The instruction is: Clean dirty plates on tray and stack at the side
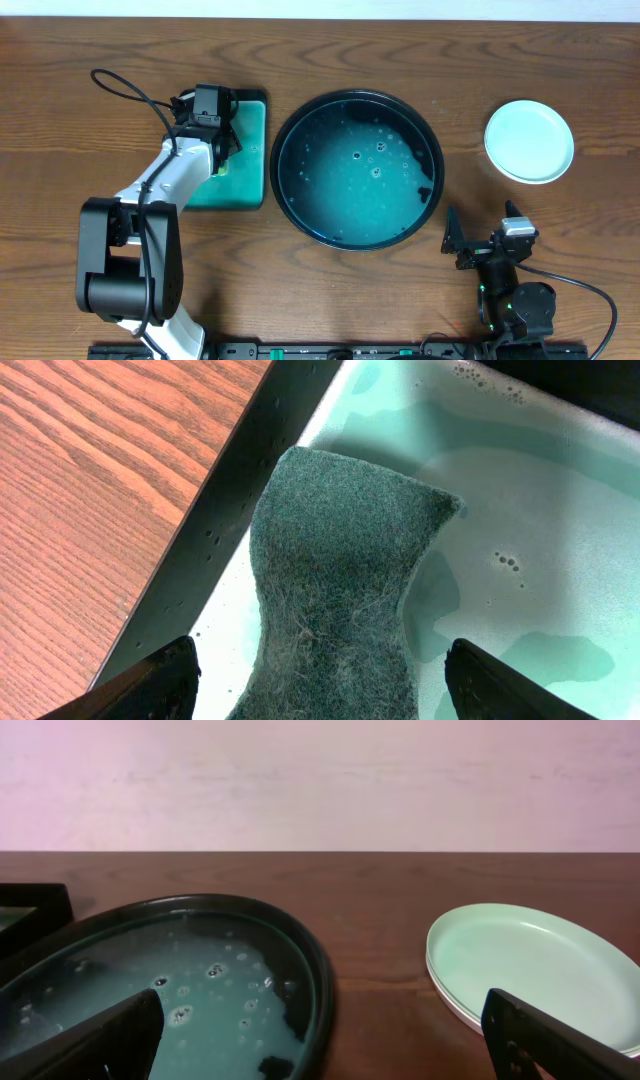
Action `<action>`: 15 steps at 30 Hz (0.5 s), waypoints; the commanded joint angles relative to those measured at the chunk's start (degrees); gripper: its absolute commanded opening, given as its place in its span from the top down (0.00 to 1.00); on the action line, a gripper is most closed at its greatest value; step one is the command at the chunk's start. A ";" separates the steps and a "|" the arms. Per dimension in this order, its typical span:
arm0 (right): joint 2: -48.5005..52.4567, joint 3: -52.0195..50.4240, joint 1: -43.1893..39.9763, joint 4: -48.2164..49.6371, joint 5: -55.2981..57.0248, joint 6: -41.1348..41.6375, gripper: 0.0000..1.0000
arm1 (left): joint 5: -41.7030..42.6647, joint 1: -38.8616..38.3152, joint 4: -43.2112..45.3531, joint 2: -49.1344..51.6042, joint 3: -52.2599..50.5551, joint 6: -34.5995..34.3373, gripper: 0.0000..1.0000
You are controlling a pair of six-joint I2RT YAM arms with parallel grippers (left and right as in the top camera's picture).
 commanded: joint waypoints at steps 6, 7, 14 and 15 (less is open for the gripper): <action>-0.44 -0.26 -0.46 -0.04 -0.46 -0.90 0.01 | -0.50 0.13 -0.09 -0.04 -0.35 -0.07 0.21; -0.44 -0.26 -0.46 -0.04 -0.44 -0.90 0.01 | -0.50 0.13 -0.09 -0.04 -0.35 -0.07 0.21; -0.44 -0.26 -0.46 -0.04 -0.44 -0.90 0.01 | -0.50 0.13 -0.09 -0.04 -0.35 -0.07 0.21; -0.44 -0.26 -0.46 -0.04 -0.46 -0.90 0.01 | -0.48 0.13 -0.09 -0.04 -0.35 -0.07 0.21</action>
